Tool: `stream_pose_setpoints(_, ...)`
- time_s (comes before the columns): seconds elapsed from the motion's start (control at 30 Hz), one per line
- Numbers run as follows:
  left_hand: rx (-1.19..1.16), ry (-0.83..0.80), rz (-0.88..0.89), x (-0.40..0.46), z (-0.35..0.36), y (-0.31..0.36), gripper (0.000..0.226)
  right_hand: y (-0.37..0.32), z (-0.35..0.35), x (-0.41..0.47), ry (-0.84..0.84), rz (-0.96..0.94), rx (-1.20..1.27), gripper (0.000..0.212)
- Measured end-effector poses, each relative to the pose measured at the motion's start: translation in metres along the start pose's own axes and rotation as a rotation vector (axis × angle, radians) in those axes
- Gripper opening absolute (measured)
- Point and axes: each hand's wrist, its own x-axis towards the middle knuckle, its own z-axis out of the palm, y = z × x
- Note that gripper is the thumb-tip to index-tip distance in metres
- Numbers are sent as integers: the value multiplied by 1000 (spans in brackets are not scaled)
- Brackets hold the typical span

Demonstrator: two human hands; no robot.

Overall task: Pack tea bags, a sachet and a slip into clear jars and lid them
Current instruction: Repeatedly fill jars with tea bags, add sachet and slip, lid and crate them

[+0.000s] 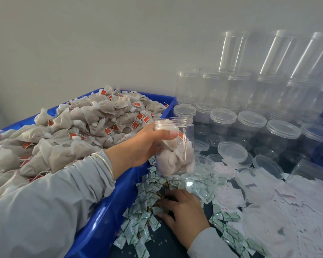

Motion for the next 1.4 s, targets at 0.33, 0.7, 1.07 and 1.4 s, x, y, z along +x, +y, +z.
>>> stream_pose_setpoints(0.33,28,-2,4,0,0,0,44,6,-7,5,423,86,264,11)
stream_pose_setpoints(0.7,296,128,-13,-1,1,-5,105,6,-69,8,838,304,384,29)
stream_pose_setpoints(1.07,614,-3,68,-6,4,-6,94,9,-123,68,564,228,344,29)
stream_pose_setpoints(1.4,605,26,68,-4,5,-6,86,60,-119,24,256,520,360,34)
